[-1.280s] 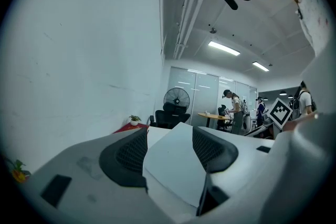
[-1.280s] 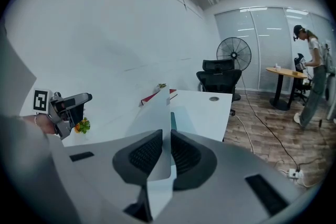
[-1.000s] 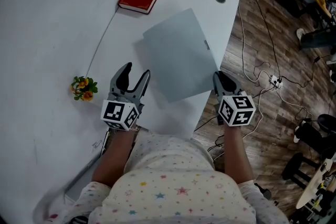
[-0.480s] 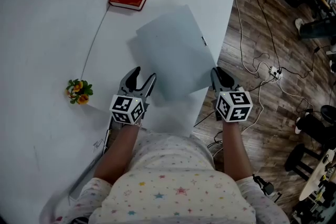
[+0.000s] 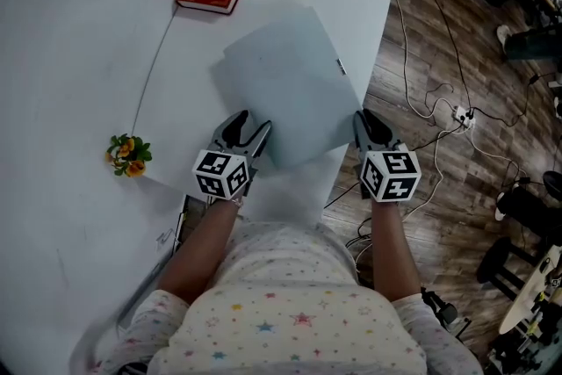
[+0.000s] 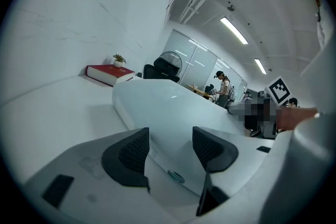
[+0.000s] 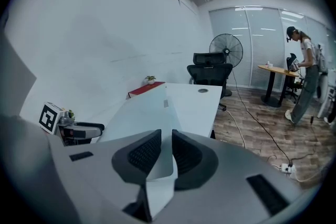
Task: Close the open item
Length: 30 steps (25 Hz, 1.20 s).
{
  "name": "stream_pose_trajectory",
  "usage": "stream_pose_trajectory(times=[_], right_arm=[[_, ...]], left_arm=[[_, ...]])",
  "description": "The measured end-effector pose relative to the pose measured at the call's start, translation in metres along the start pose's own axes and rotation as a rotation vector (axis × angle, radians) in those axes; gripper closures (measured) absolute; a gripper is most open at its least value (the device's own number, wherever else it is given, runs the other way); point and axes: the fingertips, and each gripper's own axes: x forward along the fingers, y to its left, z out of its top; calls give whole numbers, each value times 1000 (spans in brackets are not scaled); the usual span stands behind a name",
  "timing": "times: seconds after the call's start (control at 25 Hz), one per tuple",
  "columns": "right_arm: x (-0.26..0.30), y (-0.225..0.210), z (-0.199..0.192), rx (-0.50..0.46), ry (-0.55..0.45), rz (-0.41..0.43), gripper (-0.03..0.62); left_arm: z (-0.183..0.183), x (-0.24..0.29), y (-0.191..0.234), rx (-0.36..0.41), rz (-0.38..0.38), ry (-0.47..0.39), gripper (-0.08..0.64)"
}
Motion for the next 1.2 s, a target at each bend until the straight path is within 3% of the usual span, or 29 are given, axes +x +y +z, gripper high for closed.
stream_pose_trajectory(times=[1.2], right_arm=[[23,-24,-22,27,32,-31,525]], left_arm=[[-4,20,-7,110,125,107,308]])
